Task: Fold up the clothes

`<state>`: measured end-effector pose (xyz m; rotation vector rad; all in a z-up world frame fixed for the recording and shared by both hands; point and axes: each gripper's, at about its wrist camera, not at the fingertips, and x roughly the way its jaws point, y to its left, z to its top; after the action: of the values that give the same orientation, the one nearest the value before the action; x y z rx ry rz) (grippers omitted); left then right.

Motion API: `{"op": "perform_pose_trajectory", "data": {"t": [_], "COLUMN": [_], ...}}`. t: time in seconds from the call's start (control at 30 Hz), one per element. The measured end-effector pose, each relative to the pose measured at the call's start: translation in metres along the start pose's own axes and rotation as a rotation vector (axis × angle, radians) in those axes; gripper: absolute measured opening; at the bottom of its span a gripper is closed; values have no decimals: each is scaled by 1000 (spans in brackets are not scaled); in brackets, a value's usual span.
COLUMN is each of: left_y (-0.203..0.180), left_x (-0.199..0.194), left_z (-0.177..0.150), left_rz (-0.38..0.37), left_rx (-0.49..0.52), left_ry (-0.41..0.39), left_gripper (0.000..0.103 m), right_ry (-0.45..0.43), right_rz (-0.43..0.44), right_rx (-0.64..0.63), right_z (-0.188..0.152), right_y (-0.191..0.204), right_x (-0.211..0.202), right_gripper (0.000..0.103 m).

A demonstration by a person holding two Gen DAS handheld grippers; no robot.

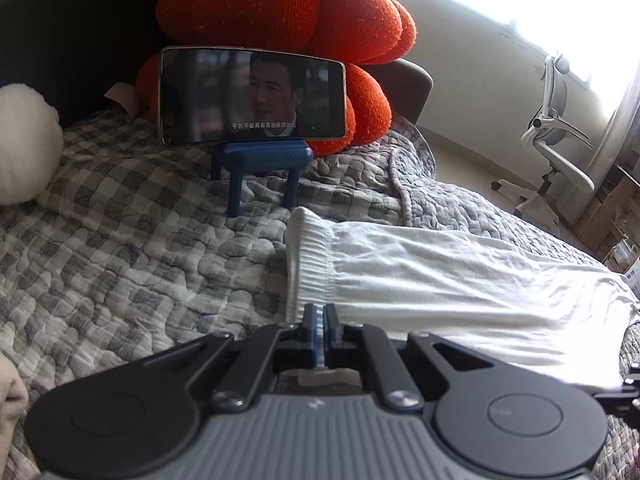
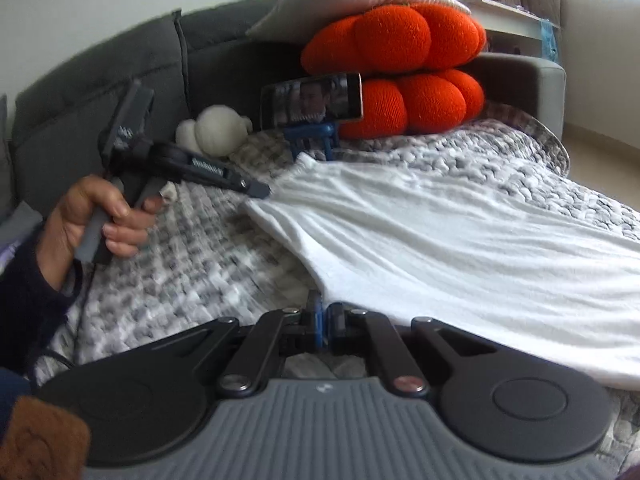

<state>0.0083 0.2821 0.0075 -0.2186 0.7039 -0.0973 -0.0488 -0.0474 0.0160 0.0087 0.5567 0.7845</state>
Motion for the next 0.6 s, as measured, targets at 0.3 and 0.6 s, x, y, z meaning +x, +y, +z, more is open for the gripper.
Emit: {"op": "perform_pose_trajectory", "data": {"t": [0.3, 0.6], "left_y": [2, 8], "left_x": [-3, -12], "left_z": [1, 6], "left_rz": [-10, -1], "left_rx": [-3, -40], "left_ry": [-4, -53], "left_gripper": [5, 23], "right_ry": [96, 113], "right_rz": [-52, 10], "right_rx": [-17, -24], "right_z": [-8, 5], "right_y": [-5, -2], "right_x": [15, -30], "right_gripper": [11, 43]}}
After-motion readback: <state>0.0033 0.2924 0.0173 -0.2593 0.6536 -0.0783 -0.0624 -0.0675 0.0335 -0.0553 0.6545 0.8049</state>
